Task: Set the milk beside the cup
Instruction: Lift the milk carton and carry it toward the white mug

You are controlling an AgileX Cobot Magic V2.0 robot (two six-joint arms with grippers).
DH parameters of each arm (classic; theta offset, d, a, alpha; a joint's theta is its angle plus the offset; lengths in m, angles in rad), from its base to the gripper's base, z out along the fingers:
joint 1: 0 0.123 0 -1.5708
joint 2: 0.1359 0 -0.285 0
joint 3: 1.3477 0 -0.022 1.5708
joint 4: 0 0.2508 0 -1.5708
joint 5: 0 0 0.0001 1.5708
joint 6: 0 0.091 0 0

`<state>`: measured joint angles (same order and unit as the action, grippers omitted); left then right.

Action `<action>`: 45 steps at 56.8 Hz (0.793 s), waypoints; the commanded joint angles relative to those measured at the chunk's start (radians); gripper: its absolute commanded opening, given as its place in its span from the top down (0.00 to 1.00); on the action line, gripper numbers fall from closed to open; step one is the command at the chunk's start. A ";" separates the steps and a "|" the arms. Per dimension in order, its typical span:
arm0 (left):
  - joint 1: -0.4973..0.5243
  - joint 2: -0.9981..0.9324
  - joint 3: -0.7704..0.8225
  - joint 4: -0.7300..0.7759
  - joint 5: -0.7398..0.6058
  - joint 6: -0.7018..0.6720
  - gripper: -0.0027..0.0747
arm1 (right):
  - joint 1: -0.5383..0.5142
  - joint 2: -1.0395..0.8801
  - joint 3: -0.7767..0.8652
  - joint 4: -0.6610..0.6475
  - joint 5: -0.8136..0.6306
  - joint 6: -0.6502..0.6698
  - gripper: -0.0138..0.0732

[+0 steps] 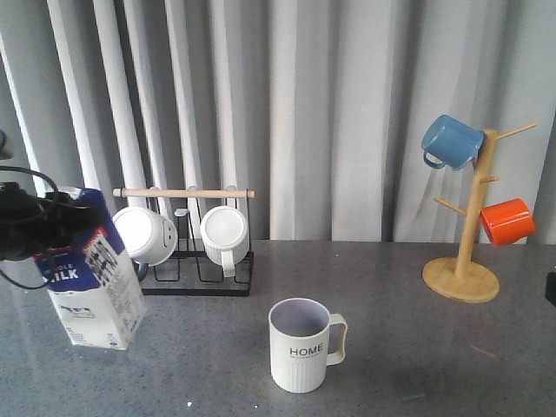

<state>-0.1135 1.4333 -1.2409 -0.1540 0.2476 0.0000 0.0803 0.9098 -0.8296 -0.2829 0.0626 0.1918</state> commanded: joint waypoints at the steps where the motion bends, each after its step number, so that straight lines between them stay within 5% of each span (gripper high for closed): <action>1: -0.040 -0.039 -0.031 -0.278 -0.078 0.305 0.89 | -0.005 -0.006 -0.027 -0.008 -0.068 -0.001 0.85; 10: -0.105 -0.039 -0.031 -0.599 -0.130 0.614 0.89 | -0.005 -0.006 -0.027 -0.008 -0.068 -0.001 0.85; 45: -0.400 0.076 -0.029 -1.209 -0.590 1.121 0.89 | -0.005 -0.006 -0.027 -0.008 -0.068 -0.001 0.85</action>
<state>-0.4807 1.5173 -1.2409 -1.2741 -0.2294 1.0467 0.0803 0.9098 -0.8296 -0.2829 0.0626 0.1918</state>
